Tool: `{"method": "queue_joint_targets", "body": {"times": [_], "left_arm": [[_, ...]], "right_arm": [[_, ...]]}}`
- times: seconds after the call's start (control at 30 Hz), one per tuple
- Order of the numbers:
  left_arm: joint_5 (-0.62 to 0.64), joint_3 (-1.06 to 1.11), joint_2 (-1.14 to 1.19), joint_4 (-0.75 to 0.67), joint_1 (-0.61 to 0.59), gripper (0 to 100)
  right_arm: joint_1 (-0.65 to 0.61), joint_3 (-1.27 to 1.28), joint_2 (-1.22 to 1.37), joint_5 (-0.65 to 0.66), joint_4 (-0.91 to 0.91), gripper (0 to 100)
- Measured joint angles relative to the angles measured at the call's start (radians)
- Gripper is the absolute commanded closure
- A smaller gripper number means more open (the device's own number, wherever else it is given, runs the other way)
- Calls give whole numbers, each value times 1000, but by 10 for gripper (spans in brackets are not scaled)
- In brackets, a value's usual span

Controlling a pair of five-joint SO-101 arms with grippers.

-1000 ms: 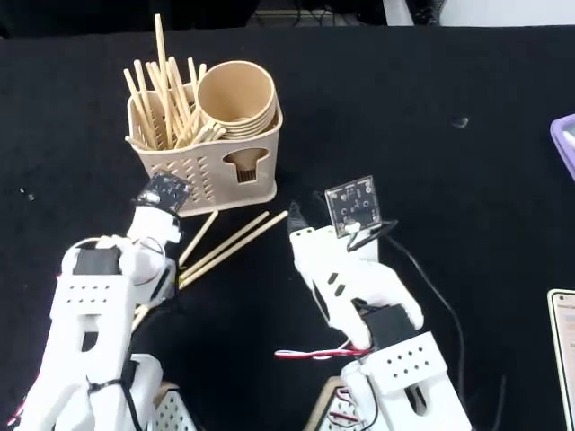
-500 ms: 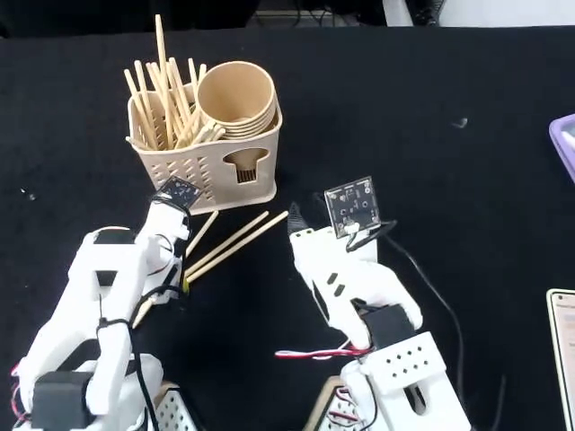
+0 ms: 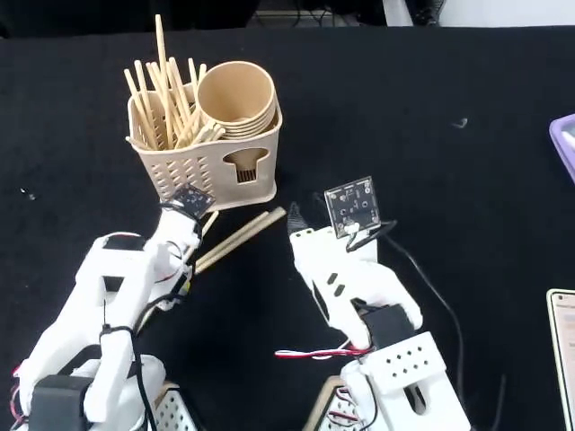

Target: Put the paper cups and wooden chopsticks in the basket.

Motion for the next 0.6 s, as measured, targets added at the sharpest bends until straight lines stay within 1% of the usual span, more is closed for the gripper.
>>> {"method": "queue_joint_targets", "body": {"times": [0.23, 0.37, 0.47, 0.6], "left_arm": [[-6, 9, -3, 17, 0, 928], [-41, -5, -3, 103, -2, 930], [-52, -17, 8, 166, -5, 959], [-124, -38, 11, 250, -6, 970]], "right_arm": [[0, 0, 0, 0, 0, 878], [0, 0, 0, 0, 0, 878], [0, 0, 0, 0, 0, 878], [0, 0, 0, 0, 0, 878]]}}
